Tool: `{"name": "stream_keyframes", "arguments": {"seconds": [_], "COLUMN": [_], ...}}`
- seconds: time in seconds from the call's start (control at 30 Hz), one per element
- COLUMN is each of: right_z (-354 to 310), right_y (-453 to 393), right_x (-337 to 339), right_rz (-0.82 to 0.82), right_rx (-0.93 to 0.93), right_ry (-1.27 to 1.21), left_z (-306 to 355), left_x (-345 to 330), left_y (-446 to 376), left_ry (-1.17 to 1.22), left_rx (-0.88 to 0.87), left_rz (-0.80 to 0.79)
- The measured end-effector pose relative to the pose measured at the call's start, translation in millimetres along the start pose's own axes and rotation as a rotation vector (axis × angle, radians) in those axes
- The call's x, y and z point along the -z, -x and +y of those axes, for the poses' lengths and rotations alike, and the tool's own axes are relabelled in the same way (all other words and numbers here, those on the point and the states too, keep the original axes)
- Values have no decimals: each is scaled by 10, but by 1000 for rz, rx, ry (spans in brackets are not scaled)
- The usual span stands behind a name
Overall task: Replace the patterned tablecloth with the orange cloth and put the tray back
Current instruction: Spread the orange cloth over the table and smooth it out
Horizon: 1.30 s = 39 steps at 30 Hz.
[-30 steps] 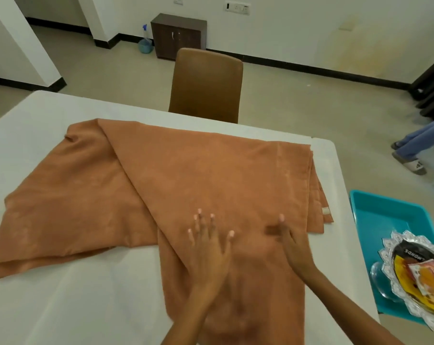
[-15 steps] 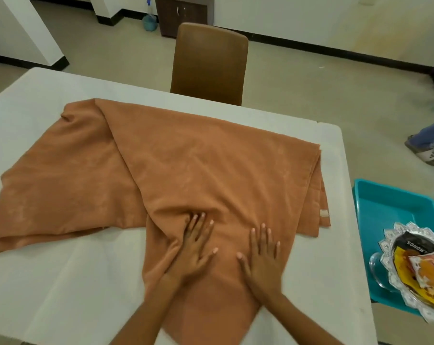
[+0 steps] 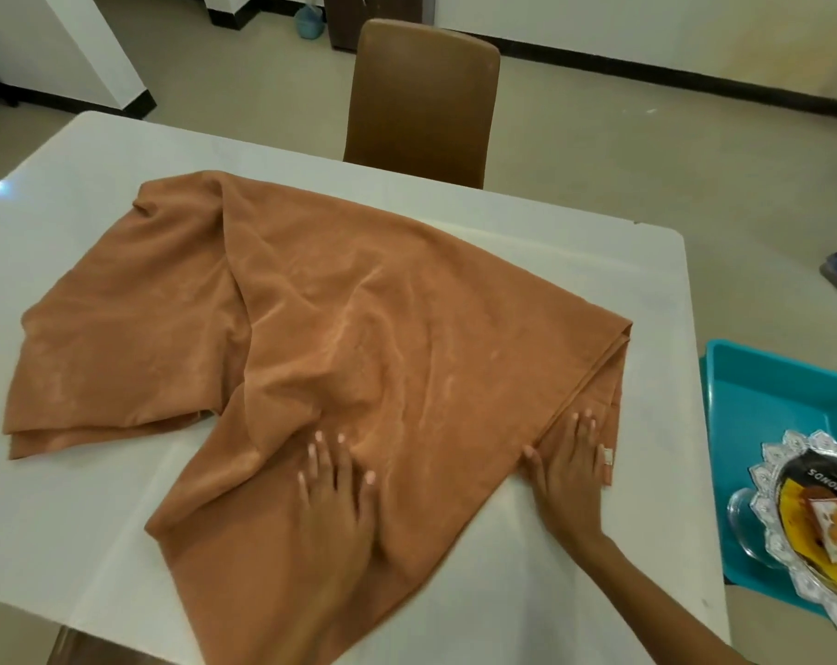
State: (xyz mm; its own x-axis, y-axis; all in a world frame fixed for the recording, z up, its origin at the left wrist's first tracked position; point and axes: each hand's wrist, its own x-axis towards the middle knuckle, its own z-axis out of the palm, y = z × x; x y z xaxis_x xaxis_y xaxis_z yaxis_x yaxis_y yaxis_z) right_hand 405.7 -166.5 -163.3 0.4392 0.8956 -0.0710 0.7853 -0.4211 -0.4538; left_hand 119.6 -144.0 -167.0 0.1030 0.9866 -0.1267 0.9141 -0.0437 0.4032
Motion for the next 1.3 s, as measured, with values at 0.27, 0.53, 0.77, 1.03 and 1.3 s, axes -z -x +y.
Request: {"name": "stream_keyframes", "arguments": {"seconds": [0.27, 0.53, 0.77, 1.03, 1.3], "right_z": [514, 1203, 1090, -339, -496], "right_y": [-273, -250, 184, -77, -462], "right_x": [261, 594, 710, 857, -132], "right_rz": [-135, -179, -304, 34, -267], "right_rx": [84, 128, 45, 339, 459], "right_ry": [237, 397, 474, 47, 275], "left_z": [143, -494, -843, -367, -46], "left_x": [-130, 257, 573, 281, -6], "left_y": [34, -88, -13, 730, 465], "left_ry": [-121, -168, -282, 12, -18], "left_rx": [5, -380, -544, -216, 363], "left_rz": [32, -114, -200, 70, 99]}}
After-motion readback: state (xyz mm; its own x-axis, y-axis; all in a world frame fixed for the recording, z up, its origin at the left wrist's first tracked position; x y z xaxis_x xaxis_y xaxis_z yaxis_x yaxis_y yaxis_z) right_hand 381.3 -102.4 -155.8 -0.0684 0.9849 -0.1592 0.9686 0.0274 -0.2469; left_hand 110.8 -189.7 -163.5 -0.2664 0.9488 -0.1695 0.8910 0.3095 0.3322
